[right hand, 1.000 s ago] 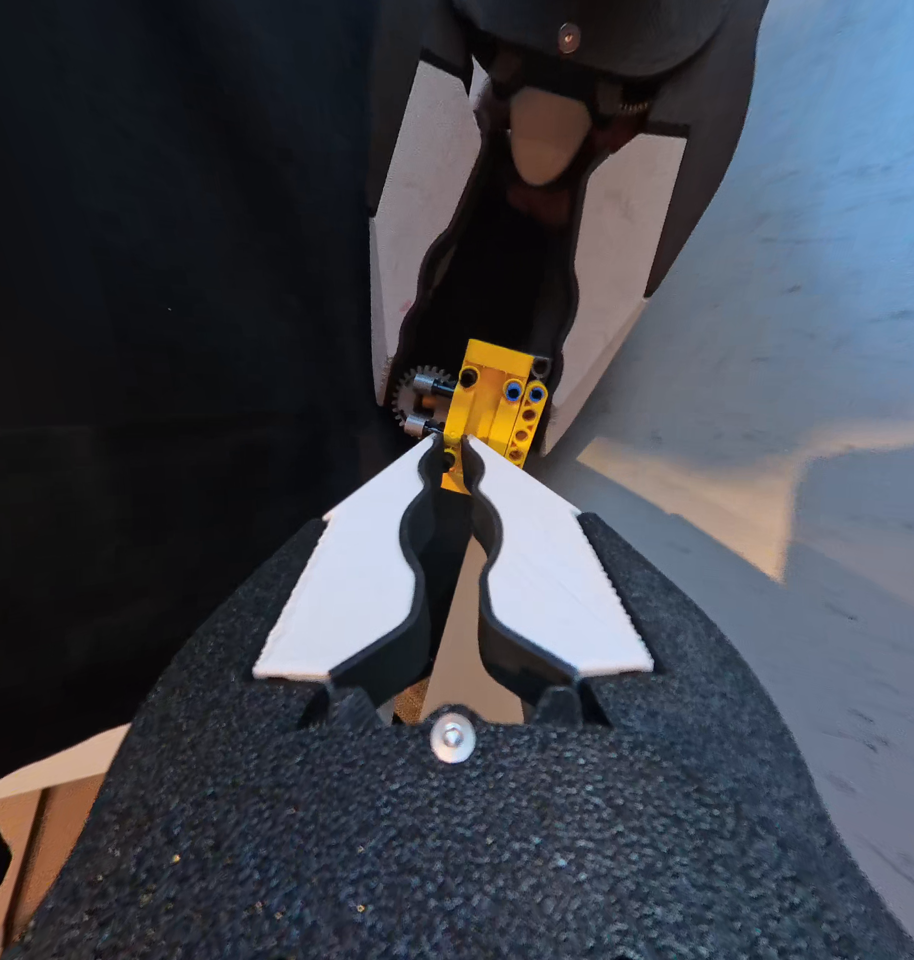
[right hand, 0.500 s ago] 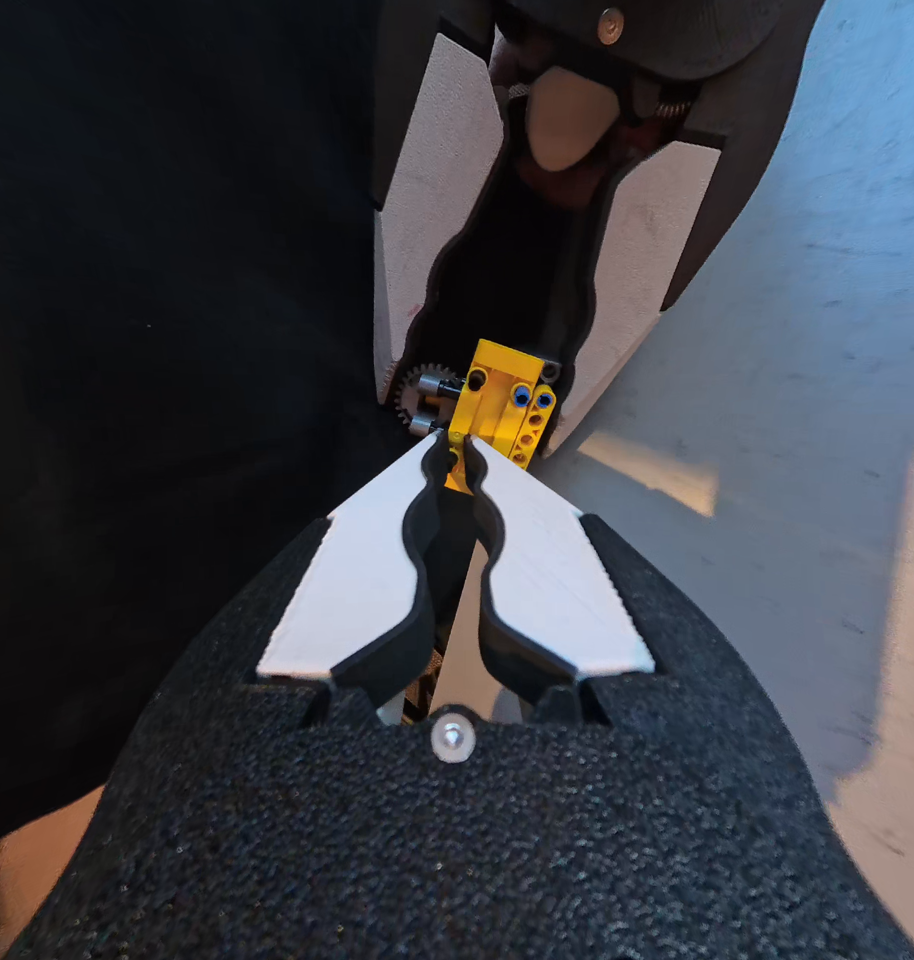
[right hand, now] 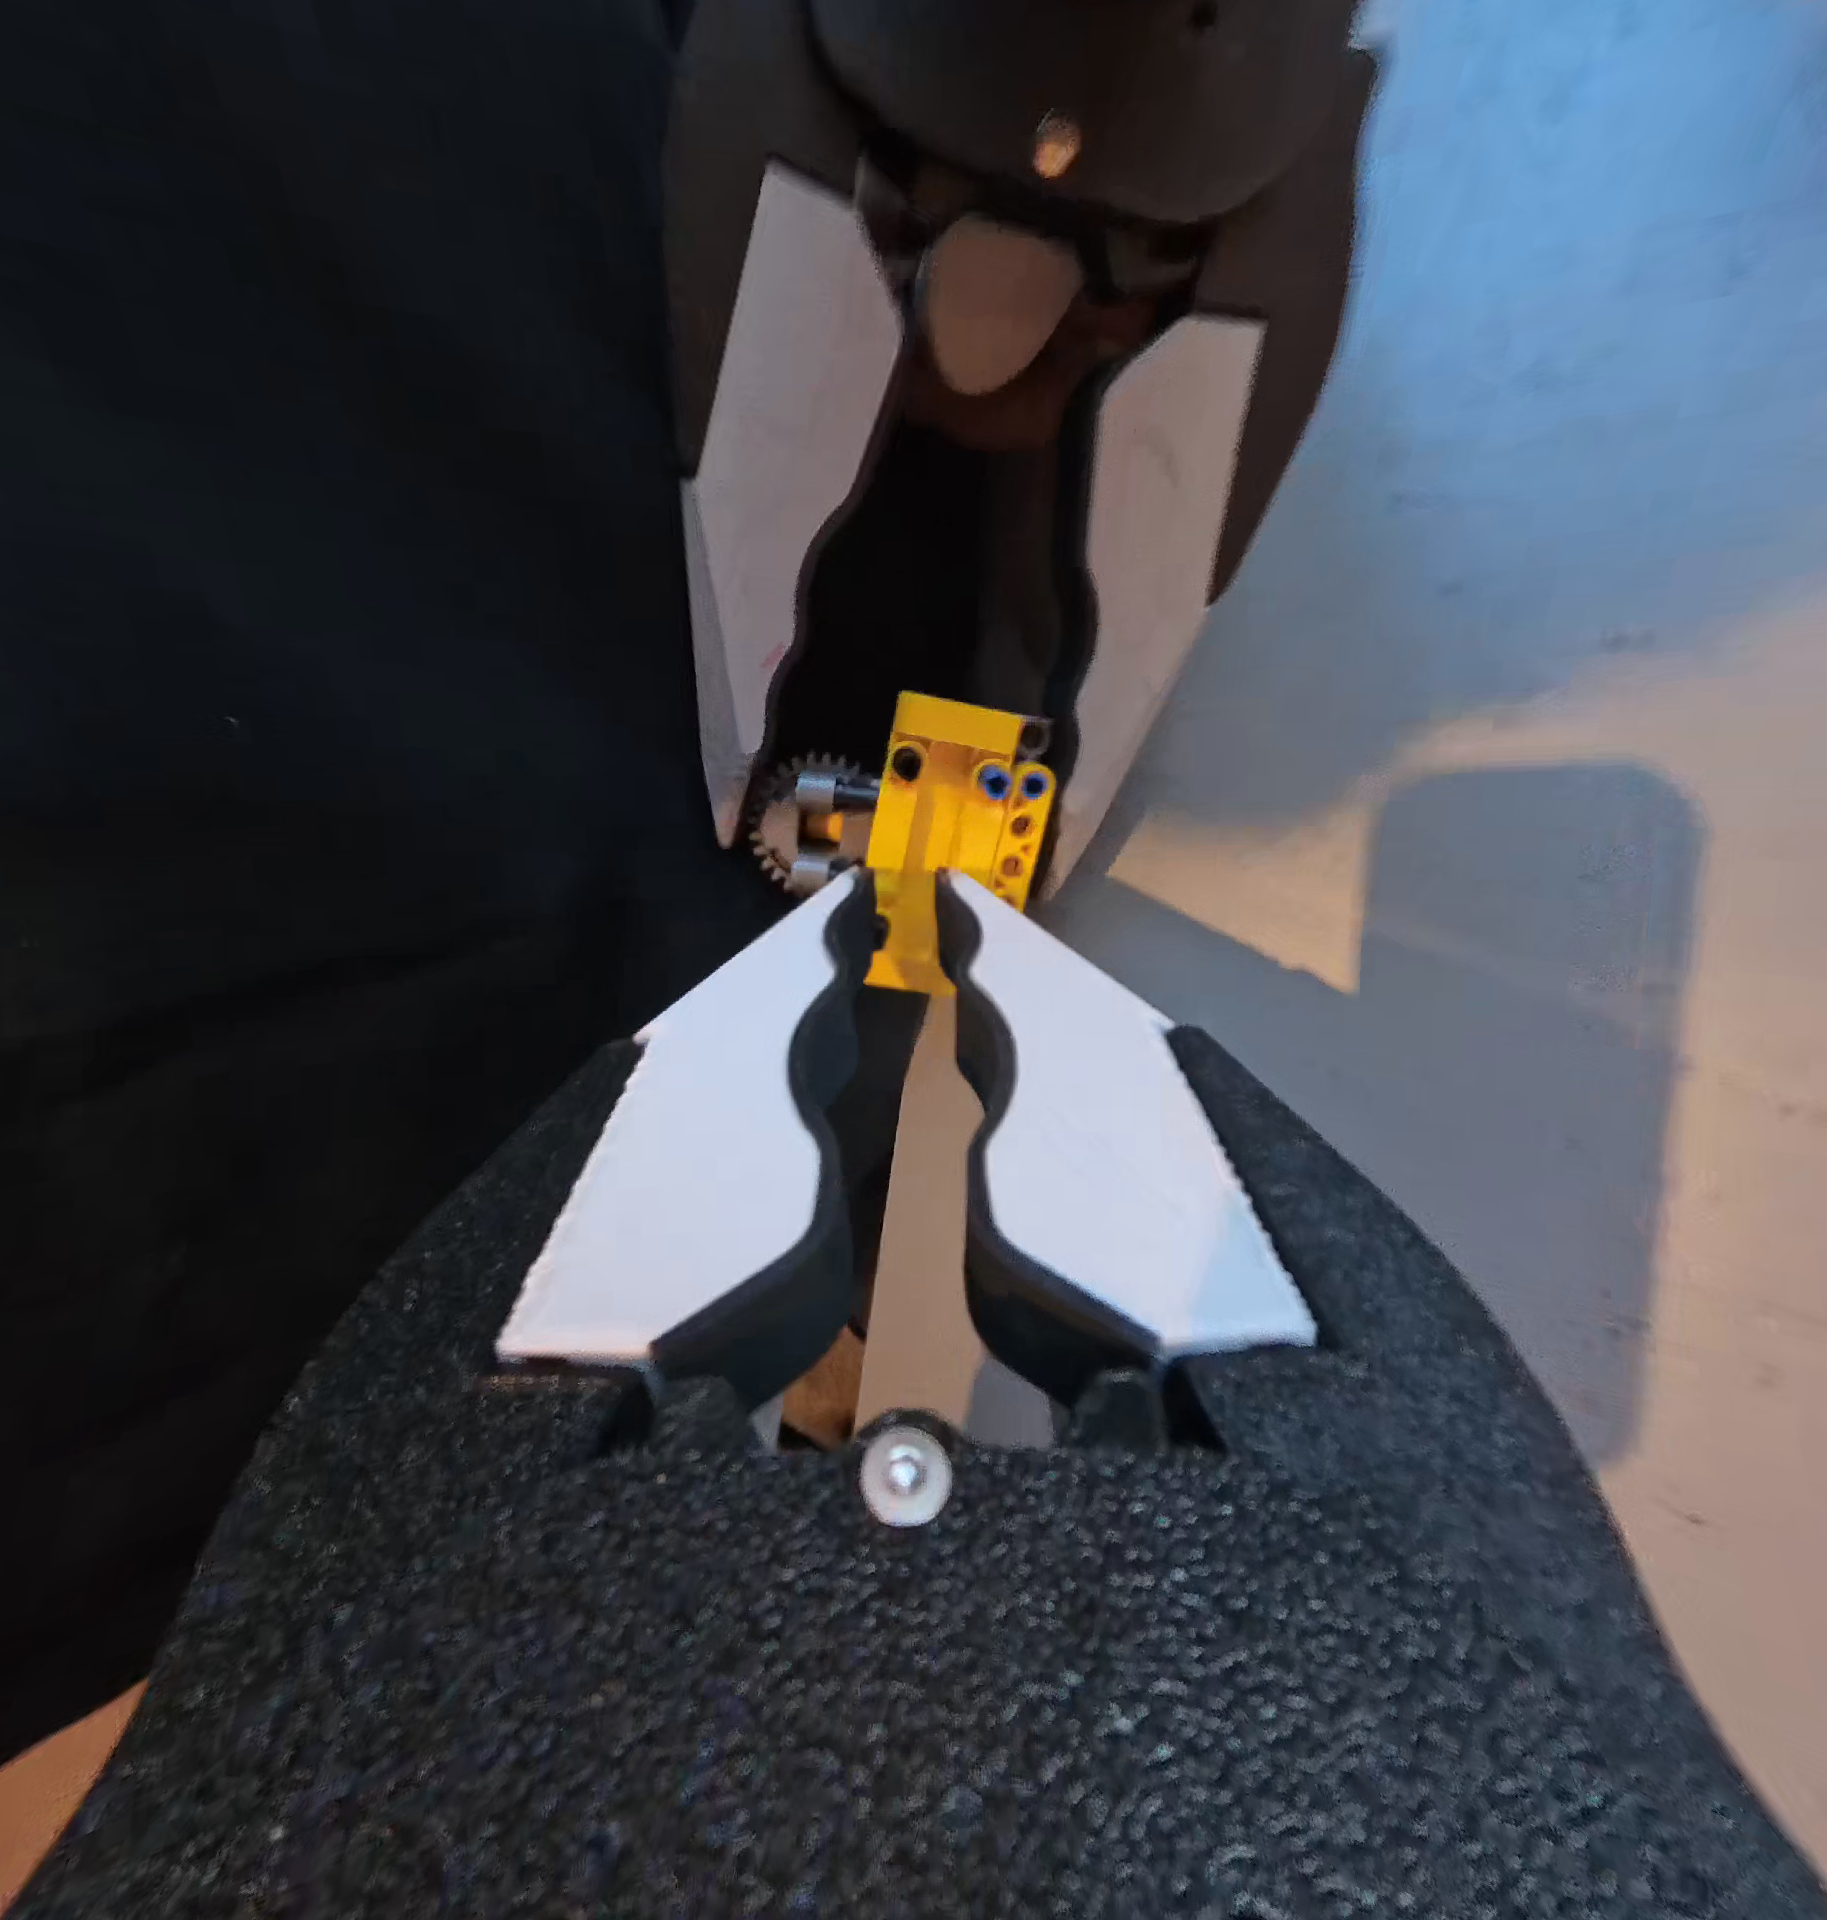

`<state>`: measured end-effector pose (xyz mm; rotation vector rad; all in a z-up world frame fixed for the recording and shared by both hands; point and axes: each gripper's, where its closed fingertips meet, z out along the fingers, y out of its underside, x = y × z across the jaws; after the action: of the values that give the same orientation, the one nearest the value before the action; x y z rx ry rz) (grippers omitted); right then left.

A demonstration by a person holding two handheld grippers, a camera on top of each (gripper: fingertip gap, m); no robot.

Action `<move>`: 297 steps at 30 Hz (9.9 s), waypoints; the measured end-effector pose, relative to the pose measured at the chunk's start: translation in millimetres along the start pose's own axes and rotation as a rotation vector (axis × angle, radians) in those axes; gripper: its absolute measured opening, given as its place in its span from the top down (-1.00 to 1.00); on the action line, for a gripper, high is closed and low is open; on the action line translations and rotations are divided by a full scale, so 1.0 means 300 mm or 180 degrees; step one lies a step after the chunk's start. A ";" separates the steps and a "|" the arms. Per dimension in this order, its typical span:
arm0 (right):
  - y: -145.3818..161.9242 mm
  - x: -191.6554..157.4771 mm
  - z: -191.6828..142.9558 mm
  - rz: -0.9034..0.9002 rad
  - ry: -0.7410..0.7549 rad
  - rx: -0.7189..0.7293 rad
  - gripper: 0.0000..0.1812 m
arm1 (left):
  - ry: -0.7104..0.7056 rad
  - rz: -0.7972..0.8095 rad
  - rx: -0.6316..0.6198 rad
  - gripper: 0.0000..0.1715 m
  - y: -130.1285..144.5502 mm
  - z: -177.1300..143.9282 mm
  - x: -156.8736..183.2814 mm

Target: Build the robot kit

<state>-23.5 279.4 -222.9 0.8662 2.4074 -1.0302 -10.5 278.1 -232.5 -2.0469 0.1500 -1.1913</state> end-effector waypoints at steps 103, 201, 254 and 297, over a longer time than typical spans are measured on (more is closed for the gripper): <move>-0.035 0.069 -0.054 0.0449 -0.0021 0.0493 0.76 | -0.0764 0.0144 -0.0245 0.72 -0.034 -0.049 -0.156; 0.150 0.160 -0.523 -0.0566 0.5809 0.2448 0.73 | -0.1451 0.1964 0.1289 0.37 0.246 -0.274 0.280; 1.363 0.898 1.196 0.2061 0.3104 -0.0042 0.44 | -0.1933 -0.0051 0.0588 0.39 0.921 -0.131 0.227; 0.505 -0.492 0.785 0.0186 0.1537 0.1327 0.58 | -0.1334 0.1331 -0.0285 0.60 0.635 0.173 0.257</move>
<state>210.3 128.4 -373.9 1.4636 2.5567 -1.4689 122.3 136.6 -317.7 -2.1563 0.4086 -0.4983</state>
